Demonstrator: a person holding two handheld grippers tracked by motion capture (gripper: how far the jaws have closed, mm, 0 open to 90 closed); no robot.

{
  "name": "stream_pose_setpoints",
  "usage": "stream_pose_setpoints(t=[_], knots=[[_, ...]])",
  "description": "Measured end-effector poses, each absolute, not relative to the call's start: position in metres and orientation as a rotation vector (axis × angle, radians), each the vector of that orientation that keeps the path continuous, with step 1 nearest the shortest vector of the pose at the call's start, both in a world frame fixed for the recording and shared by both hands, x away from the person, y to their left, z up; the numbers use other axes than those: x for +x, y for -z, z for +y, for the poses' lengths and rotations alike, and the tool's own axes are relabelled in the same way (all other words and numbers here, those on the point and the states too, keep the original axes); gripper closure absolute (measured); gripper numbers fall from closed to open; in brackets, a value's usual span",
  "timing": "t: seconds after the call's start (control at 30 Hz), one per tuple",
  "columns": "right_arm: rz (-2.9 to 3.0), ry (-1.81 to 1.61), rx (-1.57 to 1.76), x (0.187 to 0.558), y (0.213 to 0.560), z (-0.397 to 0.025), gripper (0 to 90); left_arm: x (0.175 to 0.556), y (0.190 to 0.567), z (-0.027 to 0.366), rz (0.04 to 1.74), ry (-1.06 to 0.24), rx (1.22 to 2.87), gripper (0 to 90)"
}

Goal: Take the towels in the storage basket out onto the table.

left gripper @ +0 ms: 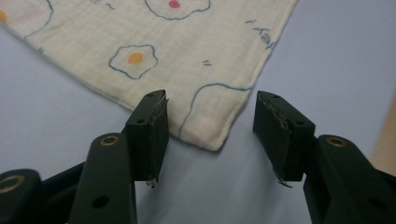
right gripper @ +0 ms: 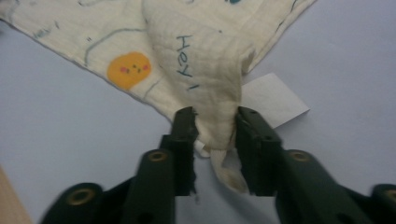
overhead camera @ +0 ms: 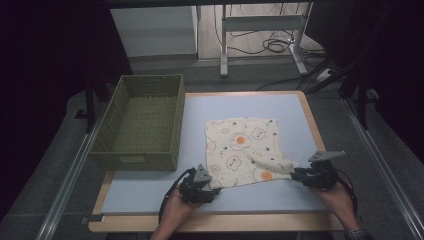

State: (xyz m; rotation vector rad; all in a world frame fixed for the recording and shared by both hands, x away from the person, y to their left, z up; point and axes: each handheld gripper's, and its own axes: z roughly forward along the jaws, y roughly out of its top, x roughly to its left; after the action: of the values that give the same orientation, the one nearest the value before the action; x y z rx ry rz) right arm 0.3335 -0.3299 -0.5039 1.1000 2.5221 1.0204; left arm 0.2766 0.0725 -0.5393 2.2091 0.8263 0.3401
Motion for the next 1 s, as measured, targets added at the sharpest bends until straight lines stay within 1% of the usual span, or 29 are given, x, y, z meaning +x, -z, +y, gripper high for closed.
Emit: stream_pose_setpoints(t=[0.03,0.07,0.1,0.13,0.17,0.3,0.4,0.43,0.47,0.53,0.57,0.6,0.63,0.67,0.7,0.73,0.87,0.9,0.93,0.97,1.0], knots=[[2.522,-1.02,1.1,0.334,0.504,-0.33,73.8,0.277,0.539,0.073,0.826,-0.34,2.209,52.4],[2.526,-1.008,1.093,0.334,0.506,-0.328,79.6,0.276,0.538,0.072,0.826,-0.348,2.213,52.4],[2.545,-1.018,1.086,0.333,0.508,-0.325,84.9,0.277,0.537,0.072,0.832,-0.356,2.218,70.1],[2.549,-1.02,1.085,0.332,0.508,-0.324,85.3,0.277,0.536,0.071,0.827,-0.376,2.235,79.0],[2.549,-1.02,1.085,0.332,0.508,-0.324,85.3,0.277,0.536,0.071,0.827,-0.376,2.235,85.3],[2.551,-1.043,1.065,0.323,0.501,-0.324,85.4,0.278,0.526,0.081,0.835,-0.344,2.208,87.1],[2.561,-1.077,1.072,0.309,0.493,-0.326,85.4,0.27,0.515,0.094,0.84,-0.303,2.2,86.5],[2.561,-1.077,1.072,0.309,0.493,-0.326,85.4,0.27,0.515,0.094,0.84,-0.303,2.2,85.7],[2.584,-1.078,1.073,0.302,0.495,-0.325,85.1,0.265,0.517,0.096,0.844,-0.242,2.226,82.5],[2.6,-1.067,1.068,0.297,0.498,-0.325,81.9,0.263,0.519,0.096,0.844,-0.249,2.232,69.9],[2.594,-1.062,1.068,0.295,0.499,-0.325,78.9,0.261,0.521,0.098,0.851,-0.261,2.239,64.8],[2.594,-1.062,1.068,0.295,0.499,-0.325,78.9,0.261,0.521,0.098,0.851,-0.261,2.239,60.6],[2.582,-1.067,1.07,0.294,0.498,-0.327,76.0,0.262,0.521,0.099,0.86,-0.266,2.229,60.6],[2.562,-1.08,1.075,0.295,0.496,-0.33,73.1,0.264,0.519,0.1,0.873,-0.277,2.216,53.7],[2.533,-1.089,1.094,0.298,0.492,-0.334,69.4,0.267,0.518,0.102,0.883,-0.28,2.203,50.2],[2.533,-1.089,1.094,0.298,0.492,-0.334,69.4,0.271,0.516,0.102,0.894,-0.286,2.19,50.2],[2.504,-1.093,1.11,0.311,0.491,-0.338,65.0,0.288,0.51,0.1,0.921,-0.306,2.163,40.1],[2.496,-1.092,1.107,0.315,0.491,-0.337,63.6,0.293,0.51,0.099,0.928,-0.303,2.155,39.2],[2.471,-1.075,1.097,0.323,0.491,-0.334,61.7,0.299,0.51,0.097,0.932,-0.293,2.15,35.0],[2.471,-1.075,1.097,0.323,0.491,-0.334,61.7,0.304,0.509,0.095,0.938,-0.298,2.142,35.0],[2.465,-1.065,1.093,0.327,0.491,-0.333,61.1,0.309,0.509,0.092,0.949,-0.304,2.135,33.1]])
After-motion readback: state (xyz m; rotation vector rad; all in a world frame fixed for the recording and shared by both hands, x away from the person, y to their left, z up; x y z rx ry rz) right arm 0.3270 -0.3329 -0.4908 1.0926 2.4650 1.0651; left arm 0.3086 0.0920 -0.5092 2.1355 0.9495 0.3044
